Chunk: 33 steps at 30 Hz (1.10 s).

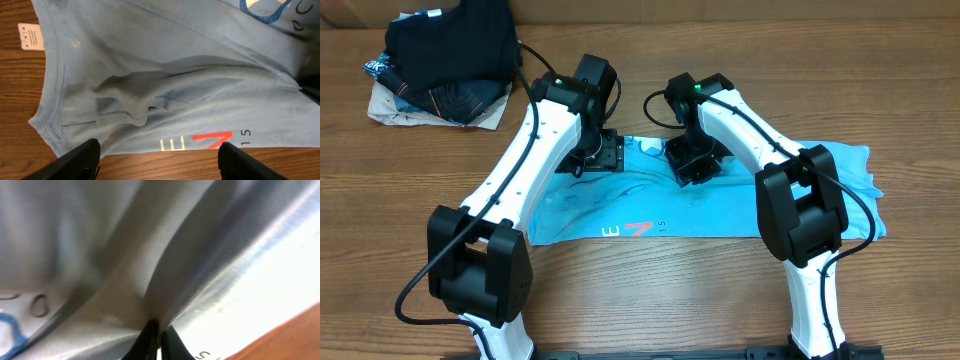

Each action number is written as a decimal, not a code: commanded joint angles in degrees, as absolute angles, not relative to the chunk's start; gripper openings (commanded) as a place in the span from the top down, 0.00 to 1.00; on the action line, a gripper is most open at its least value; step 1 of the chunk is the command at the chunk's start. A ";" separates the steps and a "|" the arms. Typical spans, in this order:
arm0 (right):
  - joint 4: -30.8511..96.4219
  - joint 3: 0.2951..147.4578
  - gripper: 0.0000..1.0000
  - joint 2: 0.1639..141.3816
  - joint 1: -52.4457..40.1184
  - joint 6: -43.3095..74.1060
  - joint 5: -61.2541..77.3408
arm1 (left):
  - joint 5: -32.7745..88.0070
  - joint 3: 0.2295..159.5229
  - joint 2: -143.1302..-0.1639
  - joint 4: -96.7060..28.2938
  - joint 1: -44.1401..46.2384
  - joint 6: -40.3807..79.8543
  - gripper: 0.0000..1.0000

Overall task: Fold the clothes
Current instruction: 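Grasp the strip's center with both grippers and pull apart to smooth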

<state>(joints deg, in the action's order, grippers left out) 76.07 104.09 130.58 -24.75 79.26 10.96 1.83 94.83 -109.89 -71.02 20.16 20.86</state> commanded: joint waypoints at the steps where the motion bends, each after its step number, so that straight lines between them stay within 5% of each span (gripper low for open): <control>1: 77.71 105.62 0.96 129.86 -24.82 79.31 10.66 | 1.06 94.59 -109.45 -70.63 20.27 20.38 0.21; 14: 83.46 105.62 0.94 129.86 -26.76 79.31 11.00 | 1.06 94.59 -109.45 -70.19 20.27 20.38 0.21; 19: 82.15 105.62 0.84 129.86 -28.56 79.05 10.96 | 1.06 94.59 -109.45 -70.26 20.27 20.36 0.21; 23: 79.81 105.62 0.55 129.86 -28.73 75.35 10.98 | 1.08 94.59 -109.45 -71.02 20.27 20.34 0.16; 30: 78.76 105.73 0.52 129.86 -23.42 66.85 11.03 | 1.13 93.82 -109.45 -71.70 20.27 20.34 0.11; 33: 78.72 105.91 0.52 129.84 -18.98 60.55 11.27 | 1.96 92.27 -109.45 -70.39 20.27 20.32 0.17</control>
<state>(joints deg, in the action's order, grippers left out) 78.85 104.25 130.56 -24.14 68.84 11.60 1.65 94.15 -109.89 -71.18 20.16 20.84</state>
